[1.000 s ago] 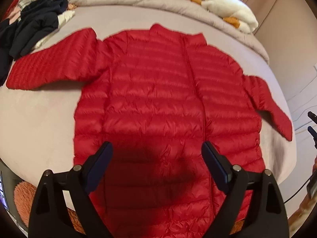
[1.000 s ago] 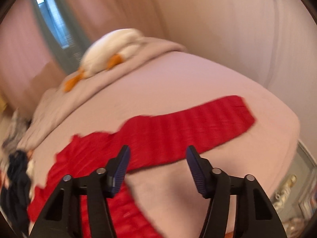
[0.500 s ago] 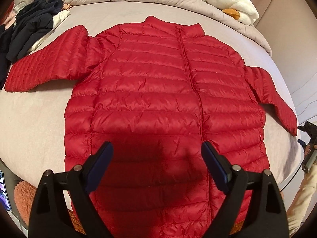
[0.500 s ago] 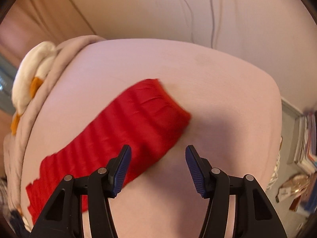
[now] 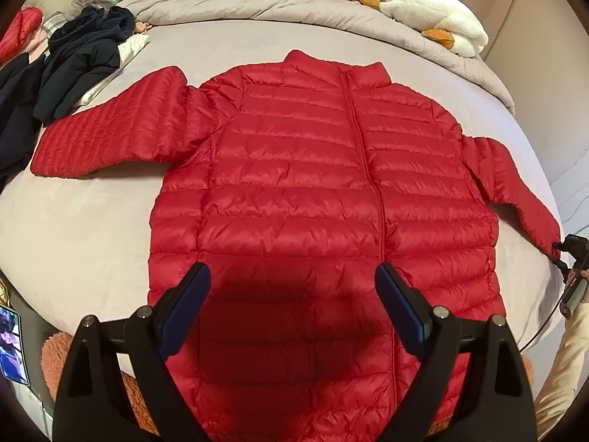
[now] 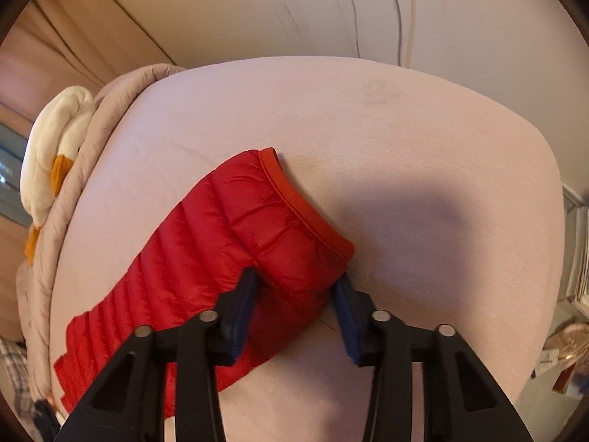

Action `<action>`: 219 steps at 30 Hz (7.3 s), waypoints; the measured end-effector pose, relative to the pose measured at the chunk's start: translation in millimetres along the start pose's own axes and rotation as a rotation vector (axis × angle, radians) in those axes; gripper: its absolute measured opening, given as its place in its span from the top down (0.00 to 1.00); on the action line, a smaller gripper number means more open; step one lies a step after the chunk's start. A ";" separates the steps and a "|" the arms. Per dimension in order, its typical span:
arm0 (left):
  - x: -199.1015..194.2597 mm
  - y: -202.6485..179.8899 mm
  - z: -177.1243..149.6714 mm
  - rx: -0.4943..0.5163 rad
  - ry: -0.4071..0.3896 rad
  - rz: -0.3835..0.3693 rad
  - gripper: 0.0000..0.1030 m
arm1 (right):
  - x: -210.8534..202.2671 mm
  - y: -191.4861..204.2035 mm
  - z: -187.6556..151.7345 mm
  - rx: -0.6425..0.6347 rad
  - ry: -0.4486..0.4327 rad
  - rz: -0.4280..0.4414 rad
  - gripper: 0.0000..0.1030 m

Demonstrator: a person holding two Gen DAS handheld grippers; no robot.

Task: Fold large clothes

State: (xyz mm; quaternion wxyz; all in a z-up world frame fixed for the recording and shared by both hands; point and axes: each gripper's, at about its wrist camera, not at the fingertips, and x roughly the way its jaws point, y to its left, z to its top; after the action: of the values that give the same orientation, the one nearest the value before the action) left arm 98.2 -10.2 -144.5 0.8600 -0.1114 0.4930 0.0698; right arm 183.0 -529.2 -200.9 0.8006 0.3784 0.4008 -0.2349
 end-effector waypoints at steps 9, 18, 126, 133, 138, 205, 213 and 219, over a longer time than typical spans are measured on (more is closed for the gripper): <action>-22.8 19.3 2.5 -0.050 -0.060 -0.020 0.12 | -57.9 35.7 -1.7 -0.141 -0.137 0.041 0.92; -40.0 54.5 8.0 -0.111 -0.119 0.008 0.12 | -162.3 132.0 -22.3 -0.377 -0.291 0.193 0.93; -91.7 118.1 18.8 -0.180 -0.254 0.031 0.09 | -167.6 310.1 -308.6 -1.135 0.232 0.650 0.94; -90.8 119.2 18.3 -0.181 -0.252 0.031 0.09 | -163.0 311.4 -317.1 -1.137 0.257 0.638 0.94; -88.1 121.9 16.2 -0.185 -0.248 0.034 0.09 | -160.1 311.1 -323.3 -1.148 0.257 0.618 0.94; -62.9 115.2 30.7 -0.177 -0.188 -0.055 0.09 | -234.3 297.2 -319.5 -1.151 0.072 0.625 0.27; -53.1 105.1 29.0 -0.170 -0.165 -0.097 0.09 | -273.9 281.2 -299.0 -1.097 -0.051 0.647 0.25; -51.3 94.1 24.5 -0.140 -0.157 -0.112 0.09 | -295.3 269.4 -292.3 -1.071 -0.123 0.666 0.24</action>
State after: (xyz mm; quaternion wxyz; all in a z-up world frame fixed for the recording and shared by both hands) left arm 71.1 86.5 -99.8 0.8886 -0.1928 0.4111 0.0643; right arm 62.6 -113.1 38.9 0.9307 0.0155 0.2768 0.2386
